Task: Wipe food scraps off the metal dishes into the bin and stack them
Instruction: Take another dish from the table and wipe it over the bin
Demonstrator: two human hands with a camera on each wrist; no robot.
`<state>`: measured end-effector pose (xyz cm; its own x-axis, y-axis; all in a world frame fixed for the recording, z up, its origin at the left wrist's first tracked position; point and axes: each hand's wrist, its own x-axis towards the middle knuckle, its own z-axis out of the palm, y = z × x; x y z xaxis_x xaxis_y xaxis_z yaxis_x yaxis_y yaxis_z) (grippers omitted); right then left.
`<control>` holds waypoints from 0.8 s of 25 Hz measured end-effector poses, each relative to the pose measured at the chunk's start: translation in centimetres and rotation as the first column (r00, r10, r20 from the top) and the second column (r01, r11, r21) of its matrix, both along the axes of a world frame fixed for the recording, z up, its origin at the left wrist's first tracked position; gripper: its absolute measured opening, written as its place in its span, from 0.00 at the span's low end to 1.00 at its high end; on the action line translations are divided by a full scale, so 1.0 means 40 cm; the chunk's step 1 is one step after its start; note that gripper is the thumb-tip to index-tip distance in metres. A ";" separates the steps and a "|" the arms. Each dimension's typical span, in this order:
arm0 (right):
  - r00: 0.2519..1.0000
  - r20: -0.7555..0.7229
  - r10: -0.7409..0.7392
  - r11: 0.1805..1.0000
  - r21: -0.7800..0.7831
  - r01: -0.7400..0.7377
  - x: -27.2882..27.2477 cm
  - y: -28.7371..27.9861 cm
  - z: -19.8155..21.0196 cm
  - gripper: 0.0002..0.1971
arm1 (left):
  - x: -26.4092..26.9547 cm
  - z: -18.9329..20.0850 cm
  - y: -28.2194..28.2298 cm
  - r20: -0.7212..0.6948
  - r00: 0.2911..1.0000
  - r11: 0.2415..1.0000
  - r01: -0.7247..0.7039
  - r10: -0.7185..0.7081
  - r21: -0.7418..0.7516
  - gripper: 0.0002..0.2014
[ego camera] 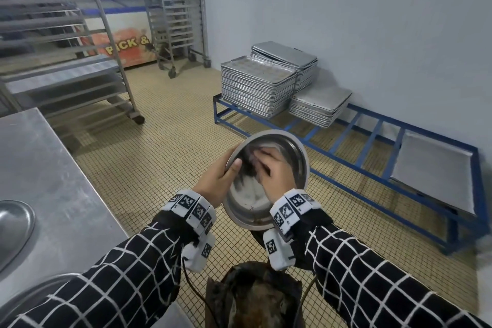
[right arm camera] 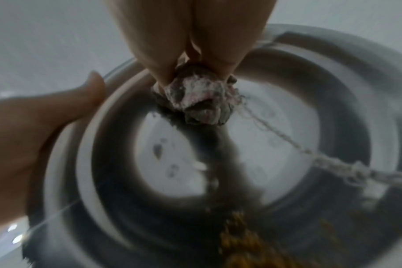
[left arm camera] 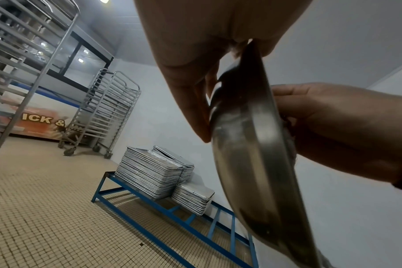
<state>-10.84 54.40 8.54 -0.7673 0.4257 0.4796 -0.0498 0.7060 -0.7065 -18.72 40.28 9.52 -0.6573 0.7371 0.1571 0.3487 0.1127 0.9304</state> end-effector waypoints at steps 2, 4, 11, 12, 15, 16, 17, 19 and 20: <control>0.988 0.076 0.136 0.985 0.096 -0.143 0.009 -0.014 -0.017 0.14 | -0.003 0.005 0.002 0.010 1.000 1.000 0.014 -0.015 0.023 0.14; 0.948 0.206 0.244 0.946 0.165 -0.279 0.023 -0.019 -0.034 0.15 | -0.007 0.007 0.001 -0.001 1.000 0.999 0.021 -0.021 0.031 0.16; 0.847 0.456 0.275 0.927 0.109 -0.360 0.058 0.008 -0.083 0.14 | -0.016 0.016 -0.004 -0.153 0.984 0.995 -0.092 0.096 0.031 0.24; 0.843 0.467 0.268 0.929 0.106 -0.354 0.062 0.015 -0.086 0.13 | -0.015 0.018 -0.003 -0.173 0.979 0.994 -0.098 0.104 0.043 0.24; 0.842 0.464 0.276 0.921 0.123 -0.370 0.073 0.031 -0.088 0.14 | -0.004 0.023 0.001 -0.252 0.959 0.992 -0.124 0.130 0.038 0.20; 0.844 0.462 0.274 0.918 0.137 -0.373 0.077 0.038 -0.091 0.14 | -0.002 0.022 0.003 -0.273 0.951 0.989 -0.140 0.145 0.038 0.19; 0.847 0.458 0.269 0.918 0.143 -0.369 0.082 0.044 -0.095 0.14 | -0.002 0.021 0.006 -0.281 0.945 0.986 -0.161 0.168 0.045 0.19; 0.851 0.455 0.261 0.923 0.140 -0.357 0.092 0.052 -0.103 0.15 | -0.009 0.016 0.007 -0.260 0.939 0.974 -0.210 0.225 0.085 0.19; 0.859 0.446 0.250 0.929 0.138 -0.342 0.098 0.053 -0.105 0.15 | -0.012 0.014 0.008 -0.234 0.939 0.966 -0.231 0.252 0.114 0.19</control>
<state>-6.93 56.54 4.33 -0.9873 0.0734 0.1406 -0.0161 0.8355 -0.5492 -19.21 40.59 10.09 -0.7473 0.5383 0.3895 0.5388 0.1479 0.8294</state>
